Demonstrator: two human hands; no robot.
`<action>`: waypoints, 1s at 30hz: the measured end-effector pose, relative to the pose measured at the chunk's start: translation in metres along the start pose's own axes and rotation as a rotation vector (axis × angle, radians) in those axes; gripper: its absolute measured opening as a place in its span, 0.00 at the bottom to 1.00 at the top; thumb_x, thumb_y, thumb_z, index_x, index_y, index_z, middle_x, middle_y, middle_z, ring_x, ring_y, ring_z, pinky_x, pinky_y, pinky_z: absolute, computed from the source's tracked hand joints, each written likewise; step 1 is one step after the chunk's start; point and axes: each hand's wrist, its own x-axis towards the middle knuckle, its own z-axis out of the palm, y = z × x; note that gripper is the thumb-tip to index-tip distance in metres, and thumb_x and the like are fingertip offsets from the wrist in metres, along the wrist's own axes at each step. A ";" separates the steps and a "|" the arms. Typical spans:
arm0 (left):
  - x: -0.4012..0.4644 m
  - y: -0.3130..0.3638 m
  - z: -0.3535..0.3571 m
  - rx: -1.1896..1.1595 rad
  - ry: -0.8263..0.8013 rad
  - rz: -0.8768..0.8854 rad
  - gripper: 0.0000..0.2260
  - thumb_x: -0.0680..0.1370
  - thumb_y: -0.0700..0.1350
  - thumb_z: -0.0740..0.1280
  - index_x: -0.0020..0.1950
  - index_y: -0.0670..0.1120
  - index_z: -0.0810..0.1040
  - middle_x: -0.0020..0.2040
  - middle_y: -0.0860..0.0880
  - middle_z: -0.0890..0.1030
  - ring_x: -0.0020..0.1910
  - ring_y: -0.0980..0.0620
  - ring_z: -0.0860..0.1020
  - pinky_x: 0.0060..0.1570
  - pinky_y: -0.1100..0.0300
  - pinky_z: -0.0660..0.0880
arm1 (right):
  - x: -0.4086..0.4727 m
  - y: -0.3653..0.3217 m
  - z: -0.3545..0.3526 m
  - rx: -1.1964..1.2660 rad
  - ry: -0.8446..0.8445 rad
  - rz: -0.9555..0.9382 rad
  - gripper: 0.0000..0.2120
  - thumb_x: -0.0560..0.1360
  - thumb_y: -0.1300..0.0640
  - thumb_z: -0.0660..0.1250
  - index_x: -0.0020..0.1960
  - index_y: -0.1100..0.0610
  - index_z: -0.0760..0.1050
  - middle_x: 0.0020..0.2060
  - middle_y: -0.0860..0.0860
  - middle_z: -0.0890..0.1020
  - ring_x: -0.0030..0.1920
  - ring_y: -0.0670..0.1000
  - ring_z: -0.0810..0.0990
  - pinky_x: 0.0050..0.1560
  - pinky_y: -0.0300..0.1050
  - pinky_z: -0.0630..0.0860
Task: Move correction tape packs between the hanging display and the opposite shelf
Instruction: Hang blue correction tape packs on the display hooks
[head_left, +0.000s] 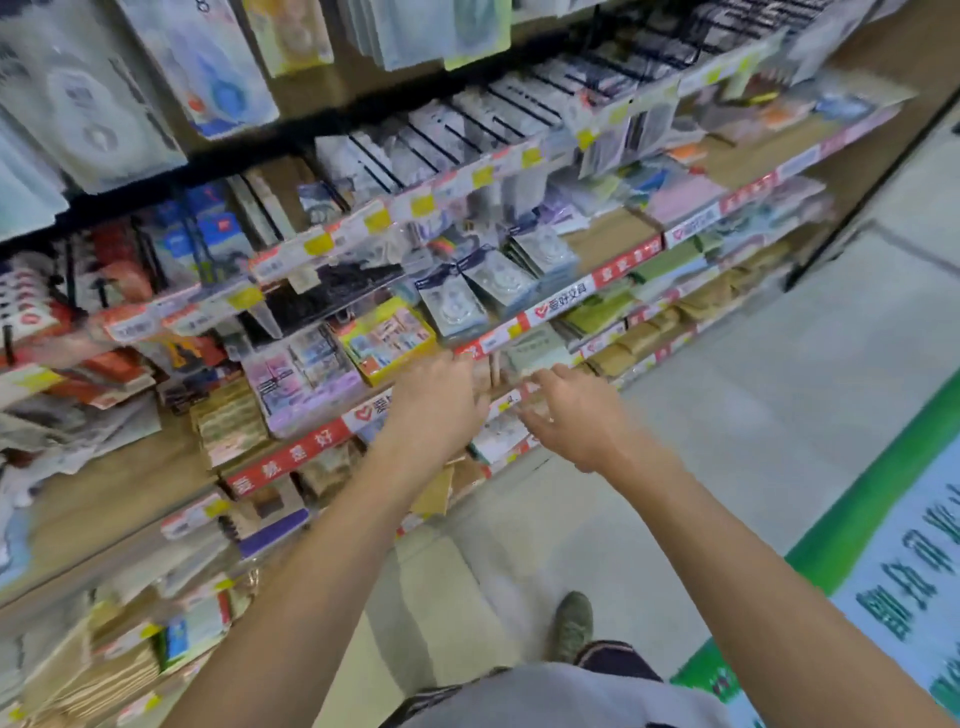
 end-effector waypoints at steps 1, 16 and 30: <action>0.013 0.013 0.001 0.025 -0.004 0.007 0.14 0.81 0.51 0.63 0.62 0.44 0.74 0.59 0.42 0.78 0.60 0.40 0.77 0.52 0.50 0.73 | 0.004 0.019 -0.003 -0.012 -0.006 0.001 0.22 0.80 0.45 0.63 0.67 0.58 0.72 0.59 0.55 0.78 0.61 0.59 0.77 0.55 0.52 0.73; 0.142 0.112 0.018 0.075 -0.078 -0.089 0.14 0.81 0.50 0.61 0.62 0.43 0.74 0.57 0.42 0.78 0.57 0.41 0.77 0.50 0.49 0.75 | 0.083 0.167 -0.036 0.040 -0.099 0.010 0.24 0.80 0.43 0.63 0.68 0.60 0.72 0.61 0.57 0.78 0.61 0.60 0.77 0.58 0.53 0.76; 0.293 0.132 0.036 0.024 -0.250 -0.154 0.16 0.83 0.52 0.61 0.67 0.45 0.72 0.60 0.44 0.78 0.59 0.42 0.78 0.54 0.49 0.77 | 0.233 0.244 -0.061 -0.047 -0.278 -0.064 0.20 0.81 0.44 0.61 0.65 0.57 0.72 0.60 0.56 0.78 0.61 0.59 0.78 0.53 0.50 0.73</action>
